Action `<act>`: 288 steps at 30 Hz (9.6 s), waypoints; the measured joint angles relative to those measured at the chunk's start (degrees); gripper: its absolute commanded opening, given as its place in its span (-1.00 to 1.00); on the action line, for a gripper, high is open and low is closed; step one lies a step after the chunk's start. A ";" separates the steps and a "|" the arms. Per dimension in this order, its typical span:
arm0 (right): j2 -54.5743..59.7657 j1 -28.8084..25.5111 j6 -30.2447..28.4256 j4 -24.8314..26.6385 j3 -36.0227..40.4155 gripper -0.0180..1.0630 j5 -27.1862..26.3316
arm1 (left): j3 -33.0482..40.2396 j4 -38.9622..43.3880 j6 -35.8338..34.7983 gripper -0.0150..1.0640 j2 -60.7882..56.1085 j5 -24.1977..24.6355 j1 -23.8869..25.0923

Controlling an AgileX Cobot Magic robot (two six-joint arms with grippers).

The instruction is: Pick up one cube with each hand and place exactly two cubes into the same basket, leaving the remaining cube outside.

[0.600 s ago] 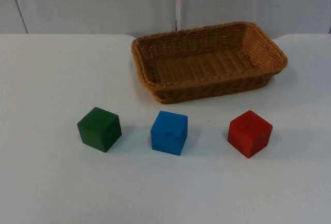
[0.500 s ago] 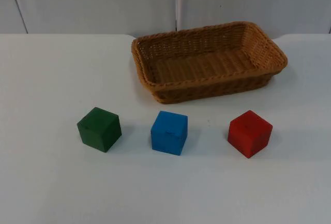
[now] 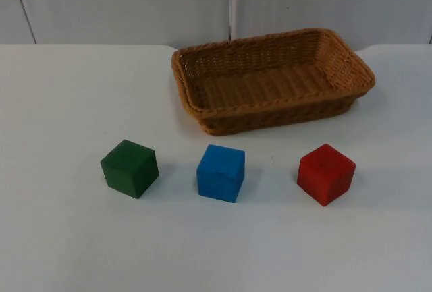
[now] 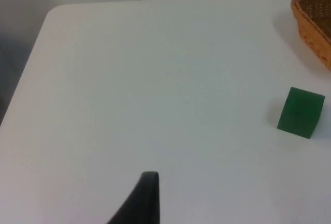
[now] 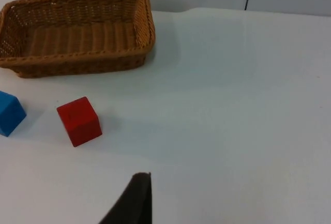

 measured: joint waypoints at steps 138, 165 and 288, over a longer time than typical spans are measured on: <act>86.53 26.44 -0.90 -1.62 -34.28 0.98 -12.93 | -31.36 -25.21 28.45 0.97 90.05 -15.42 -11.12; 100.17 24.45 3.88 -5.60 -36.59 0.98 -17.79 | -34.15 -18.08 26.12 0.97 105.03 -22.47 -15.68; 85.01 19.17 1.98 -1.10 -36.62 -0.97 -24.93 | -34.24 -18.93 22.38 -0.98 87.80 -28.59 -15.68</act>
